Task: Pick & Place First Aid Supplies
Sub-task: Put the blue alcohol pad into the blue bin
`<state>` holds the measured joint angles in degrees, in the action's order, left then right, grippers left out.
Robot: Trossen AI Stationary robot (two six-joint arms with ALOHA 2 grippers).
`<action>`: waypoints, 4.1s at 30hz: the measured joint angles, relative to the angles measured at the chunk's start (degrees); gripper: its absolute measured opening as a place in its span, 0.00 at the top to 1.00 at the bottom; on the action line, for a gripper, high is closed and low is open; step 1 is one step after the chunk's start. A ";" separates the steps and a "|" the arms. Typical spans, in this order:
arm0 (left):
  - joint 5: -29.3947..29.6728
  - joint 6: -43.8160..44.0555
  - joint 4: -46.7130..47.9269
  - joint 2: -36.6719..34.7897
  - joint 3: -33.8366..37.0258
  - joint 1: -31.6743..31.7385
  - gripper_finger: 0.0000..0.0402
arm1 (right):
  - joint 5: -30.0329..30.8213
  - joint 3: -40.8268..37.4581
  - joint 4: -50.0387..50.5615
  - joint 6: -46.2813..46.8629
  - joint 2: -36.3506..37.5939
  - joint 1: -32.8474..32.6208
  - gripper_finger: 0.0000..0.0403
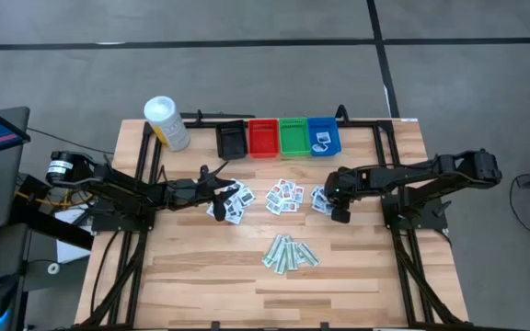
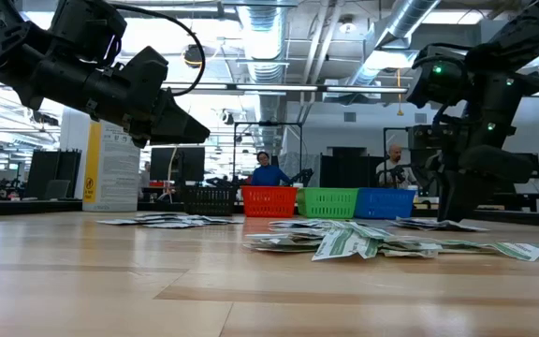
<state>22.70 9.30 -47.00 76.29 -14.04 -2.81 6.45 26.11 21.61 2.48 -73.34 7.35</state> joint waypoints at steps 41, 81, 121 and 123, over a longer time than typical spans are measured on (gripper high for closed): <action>-0.02 0.00 0.04 0.00 -0.02 0.00 0.67 | 1.14 5.55 6.23 3.48 -0.09 -0.20 0.72; -0.05 0.00 0.07 0.00 -0.02 -0.13 0.67 | 5.98 5.53 7.46 17.55 -5.55 7.45 0.56; -0.46 0.00 0.07 0.00 -0.02 -0.15 0.67 | 5.45 5.53 4.74 16.41 -7.54 7.30 0.83; -0.46 0.00 0.07 0.00 -0.02 -0.17 0.67 | 5.45 5.53 4.72 16.41 -7.54 7.30 0.84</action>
<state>22.24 9.30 -46.94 76.29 -14.06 -2.98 11.90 31.64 26.33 18.90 -80.88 14.66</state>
